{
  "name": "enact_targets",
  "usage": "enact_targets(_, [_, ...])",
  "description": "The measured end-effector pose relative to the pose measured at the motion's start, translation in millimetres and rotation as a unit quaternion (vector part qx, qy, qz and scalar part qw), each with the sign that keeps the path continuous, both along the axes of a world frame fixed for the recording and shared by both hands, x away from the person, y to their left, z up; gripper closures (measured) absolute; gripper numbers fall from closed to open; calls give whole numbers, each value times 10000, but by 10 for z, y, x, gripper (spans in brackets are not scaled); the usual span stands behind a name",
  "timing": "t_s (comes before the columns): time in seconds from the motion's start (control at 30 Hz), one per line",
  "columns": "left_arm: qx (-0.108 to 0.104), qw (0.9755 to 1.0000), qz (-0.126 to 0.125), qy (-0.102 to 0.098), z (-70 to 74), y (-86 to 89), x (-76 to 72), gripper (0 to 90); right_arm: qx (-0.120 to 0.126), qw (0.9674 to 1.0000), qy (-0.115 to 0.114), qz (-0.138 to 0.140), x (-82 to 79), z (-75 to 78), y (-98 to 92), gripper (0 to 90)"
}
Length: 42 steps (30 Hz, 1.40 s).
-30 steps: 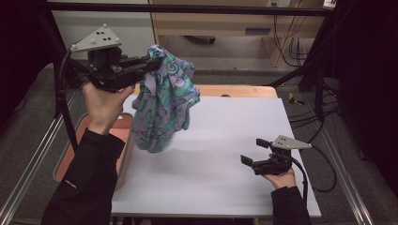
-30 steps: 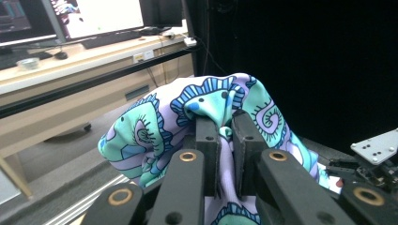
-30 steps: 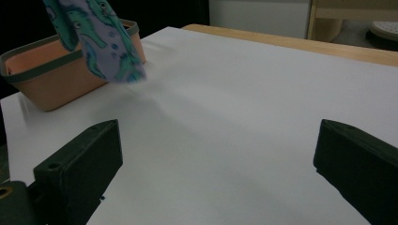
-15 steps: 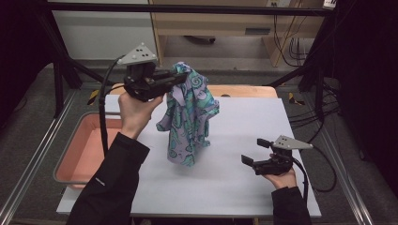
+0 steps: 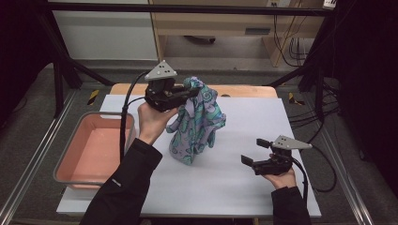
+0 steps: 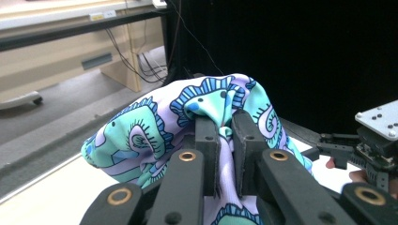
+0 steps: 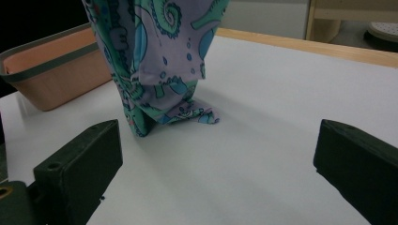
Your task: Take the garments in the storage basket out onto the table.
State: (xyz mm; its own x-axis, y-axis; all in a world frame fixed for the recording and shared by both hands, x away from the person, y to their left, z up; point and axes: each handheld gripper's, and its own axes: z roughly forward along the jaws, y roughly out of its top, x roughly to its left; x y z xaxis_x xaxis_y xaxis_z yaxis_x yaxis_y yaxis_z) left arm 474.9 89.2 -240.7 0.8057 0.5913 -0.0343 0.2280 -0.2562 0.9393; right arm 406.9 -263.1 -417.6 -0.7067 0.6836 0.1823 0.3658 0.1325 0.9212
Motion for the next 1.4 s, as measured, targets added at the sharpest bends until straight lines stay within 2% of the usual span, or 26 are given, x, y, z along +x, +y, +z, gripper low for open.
enact_targets(0.2, [189,9997,-21,127,-209,-84,31,820,-9,10000,-7,-4,4,-5,2,22])
enact_targets(0.83, [420,9977,-63,530,-811,-200,112,816,-45,10000,34,12,15,-24,21,21])
enact_targets(1.27, [564,9942,-72,912,-1201,-259,190,796,-32,10000,62,8,24,-44,30,22])
enact_targets(1.4, [644,9927,-78,1016,-1270,-249,190,744,-36,10000,47,-12,22,-41,29,22])
